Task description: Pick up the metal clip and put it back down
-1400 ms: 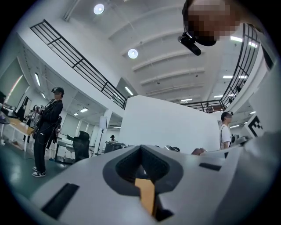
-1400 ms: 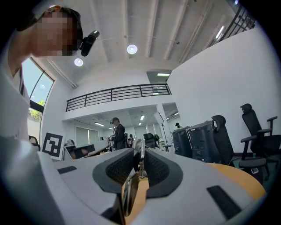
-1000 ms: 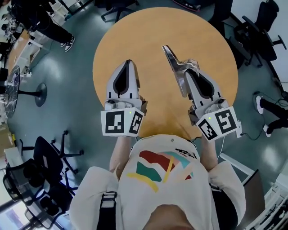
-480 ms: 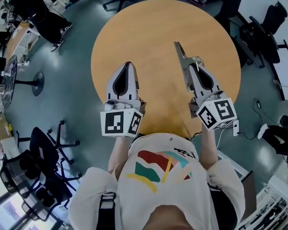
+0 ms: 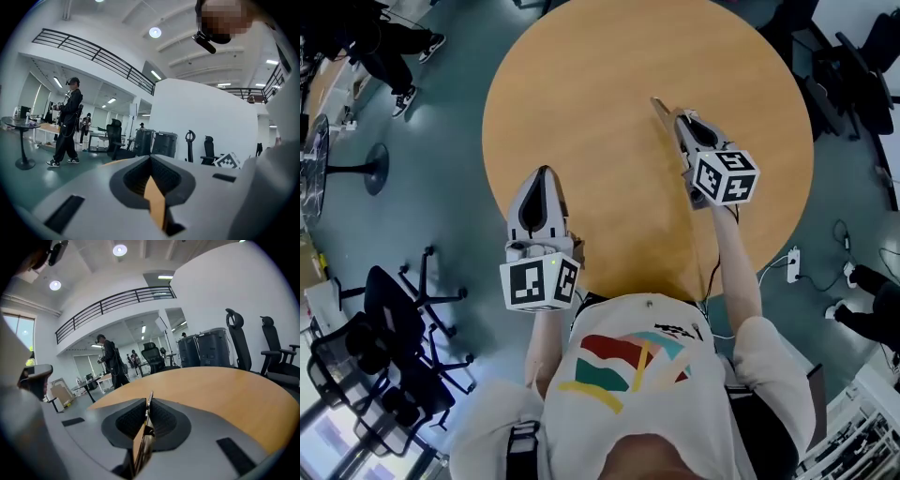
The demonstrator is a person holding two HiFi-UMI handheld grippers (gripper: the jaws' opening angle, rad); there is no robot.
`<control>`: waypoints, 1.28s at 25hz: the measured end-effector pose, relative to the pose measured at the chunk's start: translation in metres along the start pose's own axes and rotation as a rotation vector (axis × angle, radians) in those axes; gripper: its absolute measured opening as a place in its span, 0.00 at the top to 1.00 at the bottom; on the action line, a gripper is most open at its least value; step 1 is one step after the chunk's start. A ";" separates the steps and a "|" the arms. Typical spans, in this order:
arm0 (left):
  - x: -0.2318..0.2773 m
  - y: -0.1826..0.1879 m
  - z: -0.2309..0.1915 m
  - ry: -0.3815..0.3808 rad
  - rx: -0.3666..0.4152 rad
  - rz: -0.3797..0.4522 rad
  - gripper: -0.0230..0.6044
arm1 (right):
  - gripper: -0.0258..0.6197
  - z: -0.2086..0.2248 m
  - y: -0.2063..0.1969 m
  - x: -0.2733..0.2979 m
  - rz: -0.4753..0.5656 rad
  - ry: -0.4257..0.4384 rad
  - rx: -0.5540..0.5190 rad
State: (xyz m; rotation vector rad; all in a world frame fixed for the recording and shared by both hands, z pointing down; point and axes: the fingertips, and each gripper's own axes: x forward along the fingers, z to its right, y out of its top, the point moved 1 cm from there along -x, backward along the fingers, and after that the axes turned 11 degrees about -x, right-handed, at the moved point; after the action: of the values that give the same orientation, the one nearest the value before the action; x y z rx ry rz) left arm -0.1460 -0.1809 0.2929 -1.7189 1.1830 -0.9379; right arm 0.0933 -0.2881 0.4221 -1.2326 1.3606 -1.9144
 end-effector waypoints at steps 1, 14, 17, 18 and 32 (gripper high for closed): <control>0.005 -0.006 -0.005 0.013 -0.003 -0.015 0.89 | 0.91 0.007 -0.008 0.014 -0.023 0.002 0.003; 0.081 -0.050 -0.025 0.046 -0.044 -0.099 0.89 | 0.90 0.058 -0.063 0.108 -0.156 0.003 0.009; 0.090 -0.055 -0.017 0.024 -0.045 -0.102 0.89 | 0.90 0.064 -0.063 0.113 -0.149 -0.016 0.010; 0.092 -0.057 -0.015 0.018 -0.046 -0.105 0.89 | 0.90 0.067 -0.063 0.113 -0.151 -0.030 0.013; 0.083 -0.049 -0.020 0.011 -0.041 -0.081 0.89 | 0.60 0.086 -0.042 0.105 -0.118 -0.163 -0.073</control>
State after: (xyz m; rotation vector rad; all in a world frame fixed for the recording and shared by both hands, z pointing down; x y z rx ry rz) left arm -0.1247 -0.2540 0.3554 -1.8078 1.1541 -0.9796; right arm 0.1228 -0.3957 0.5100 -1.5004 1.3091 -1.8102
